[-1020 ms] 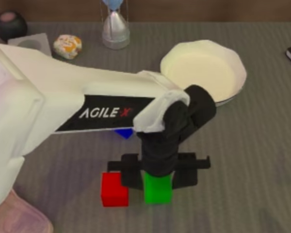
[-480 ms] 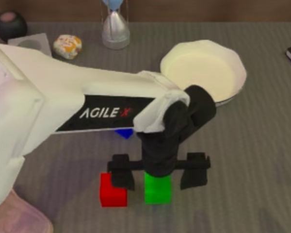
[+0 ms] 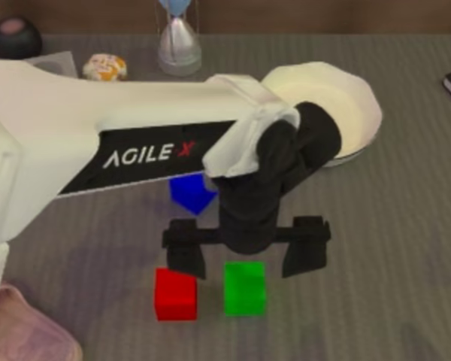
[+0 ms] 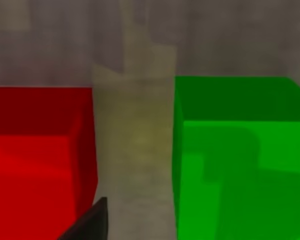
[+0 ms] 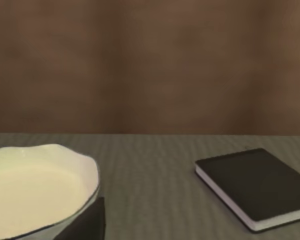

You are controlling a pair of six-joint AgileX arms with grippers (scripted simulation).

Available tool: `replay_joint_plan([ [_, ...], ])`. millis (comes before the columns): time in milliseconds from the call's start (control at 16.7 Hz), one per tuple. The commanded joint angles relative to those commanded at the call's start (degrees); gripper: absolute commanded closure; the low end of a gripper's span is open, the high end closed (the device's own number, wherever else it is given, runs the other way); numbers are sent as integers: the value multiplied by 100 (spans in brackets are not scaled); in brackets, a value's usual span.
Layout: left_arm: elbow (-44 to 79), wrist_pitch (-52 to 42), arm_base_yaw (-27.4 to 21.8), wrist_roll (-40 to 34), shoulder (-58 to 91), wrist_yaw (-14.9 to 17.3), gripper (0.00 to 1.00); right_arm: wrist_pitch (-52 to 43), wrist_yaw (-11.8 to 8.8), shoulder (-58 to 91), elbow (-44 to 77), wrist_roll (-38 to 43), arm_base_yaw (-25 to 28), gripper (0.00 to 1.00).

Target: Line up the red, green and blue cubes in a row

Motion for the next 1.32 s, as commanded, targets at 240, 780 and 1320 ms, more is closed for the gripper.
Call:
replay_joint_plan([
  [240,350,-537,56,2,-227,-3,0,0,0,0,0,0,0,0],
  [780,917,-718,316,930,198,-5,0,0,0,0,0,0,0,0],
  [1320,2688,-1363,1531,4642,1474,28,0,0,0,0,0,0,0,0],
])
